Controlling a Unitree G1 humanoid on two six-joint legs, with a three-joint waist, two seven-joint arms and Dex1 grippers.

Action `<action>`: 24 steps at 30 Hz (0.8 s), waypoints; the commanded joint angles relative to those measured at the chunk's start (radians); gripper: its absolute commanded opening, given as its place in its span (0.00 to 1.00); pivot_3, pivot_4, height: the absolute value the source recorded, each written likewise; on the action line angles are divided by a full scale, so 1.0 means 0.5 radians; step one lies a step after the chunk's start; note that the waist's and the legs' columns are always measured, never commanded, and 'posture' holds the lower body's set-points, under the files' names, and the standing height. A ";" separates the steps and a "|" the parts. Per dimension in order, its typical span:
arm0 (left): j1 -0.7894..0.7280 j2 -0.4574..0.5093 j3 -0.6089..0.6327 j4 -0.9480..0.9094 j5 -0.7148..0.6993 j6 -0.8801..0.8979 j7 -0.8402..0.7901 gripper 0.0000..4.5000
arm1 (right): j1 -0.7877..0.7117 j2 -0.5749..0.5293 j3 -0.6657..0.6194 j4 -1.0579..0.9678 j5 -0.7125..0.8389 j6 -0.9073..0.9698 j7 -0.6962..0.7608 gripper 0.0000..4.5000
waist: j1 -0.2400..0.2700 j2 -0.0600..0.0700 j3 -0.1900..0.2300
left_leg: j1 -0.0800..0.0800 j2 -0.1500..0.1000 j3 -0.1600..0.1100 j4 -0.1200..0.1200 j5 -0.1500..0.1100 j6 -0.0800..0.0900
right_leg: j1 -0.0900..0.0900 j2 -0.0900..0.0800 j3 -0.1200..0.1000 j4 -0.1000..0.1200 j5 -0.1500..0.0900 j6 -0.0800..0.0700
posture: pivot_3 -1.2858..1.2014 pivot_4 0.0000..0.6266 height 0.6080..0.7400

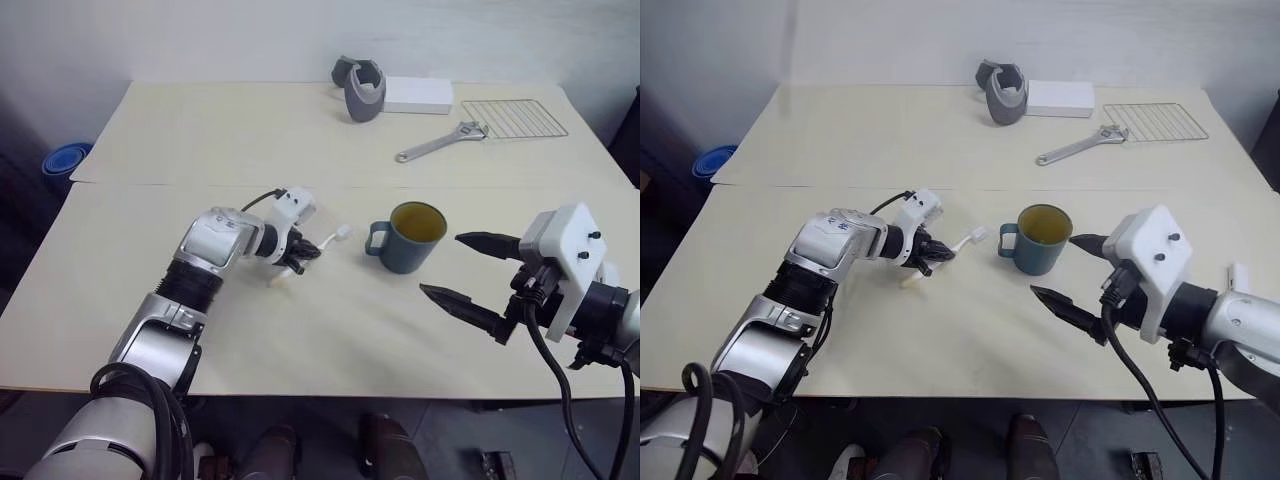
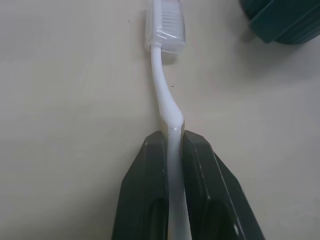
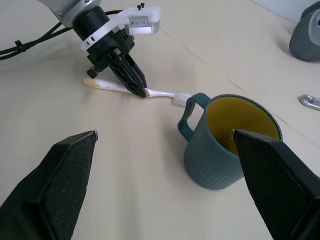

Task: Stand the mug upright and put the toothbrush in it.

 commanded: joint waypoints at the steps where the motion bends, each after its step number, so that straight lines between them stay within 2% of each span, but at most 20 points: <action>1: -0.024 -0.059 0.238 0.172 -0.015 0.007 0.176 0.03 | 0.108 0.069 -0.112 0.010 0.012 -0.016 -0.049 1.00 | 0.002 0.000 0.000 | 0.000 0.000 0.000 0.001 0.000 0.000 | 0.000 0.000 0.000 0.000 0.000 0.000 | 0.52 0.24 1.00; 4: -0.035 -0.173 0.518 0.236 -0.089 -0.225 0.338 0.03 | 0.241 0.155 -0.138 0.002 -0.029 -0.024 -0.116 1.00 | 0.005 -0.001 0.000 | -0.001 0.000 0.000 0.004 0.000 0.000 | 0.000 -0.001 0.000 0.003 0.000 0.000 | 0.52 0.24 1.00; 8: -0.070 -0.328 0.819 0.196 -0.231 -0.524 0.457 0.03 | 0.263 0.175 -0.175 0.008 -0.031 -0.054 -0.165 1.00 | 0.007 -0.002 0.000 | -0.003 -0.001 -0.001 0.008 0.000 0.000 | -0.001 -0.001 0.000 0.003 0.001 0.001 | 0.52 0.24 1.00; 10: -0.173 -0.491 1.092 0.050 -0.528 -0.743 0.423 0.03 | 0.270 0.180 -0.238 0.012 0.076 -0.059 -0.162 1.00 | 0.014 -0.003 0.001 | -0.003 -0.001 -0.001 0.009 0.000 0.000 | -0.001 -0.001 -0.001 0.002 0.001 0.001 | 0.52 0.24 1.00; 12: -0.252 -0.599 1.240 -0.047 -0.756 -0.805 0.338 0.03 | 0.287 0.168 -0.269 0.008 0.112 -0.055 -0.147 1.00 | 0.025 -0.006 0.003 | -0.011 0.000 -0.004 0.014 -0.001 -0.001 | -0.004 -0.001 -0.004 0.002 0.001 0.002 | 0.52 0.24 1.00; 14: -0.276 -0.643 1.220 -0.057 -0.804 -0.800 0.285 0.03 | 0.298 0.157 -0.277 0.006 0.108 -0.052 -0.152 1.00 | 0.034 -0.007 0.003 | -0.021 0.001 -0.008 0.024 -0.003 -0.001 | -0.008 0.000 -0.009 0.002 0.002 0.003 | 0.52 0.24 1.00; 19: -0.340 -0.816 1.061 -0.025 -0.845 -0.837 0.186 0.03 | 0.310 0.161 -0.296 0.004 0.114 -0.061 -0.187 1.00 | 0.050 -0.003 0.001 | -0.014 -0.001 -0.003 0.023 -0.004 0.001 | -0.002 0.000 -0.006 0.001 0.003 0.004 | 0.52 0.24 1.00; 24: -0.351 -0.942 0.882 0.121 -0.717 -1.023 0.108 0.03 | 0.330 0.172 -0.314 -0.020 0.120 -0.074 -0.248 1.00 | 0.054 -0.004 0.001 | -0.018 -0.002 -0.003 0.024 -0.004 0.004 | -0.002 0.000 -0.004 -0.003 0.006 0.007 | 0.52 0.24 1.00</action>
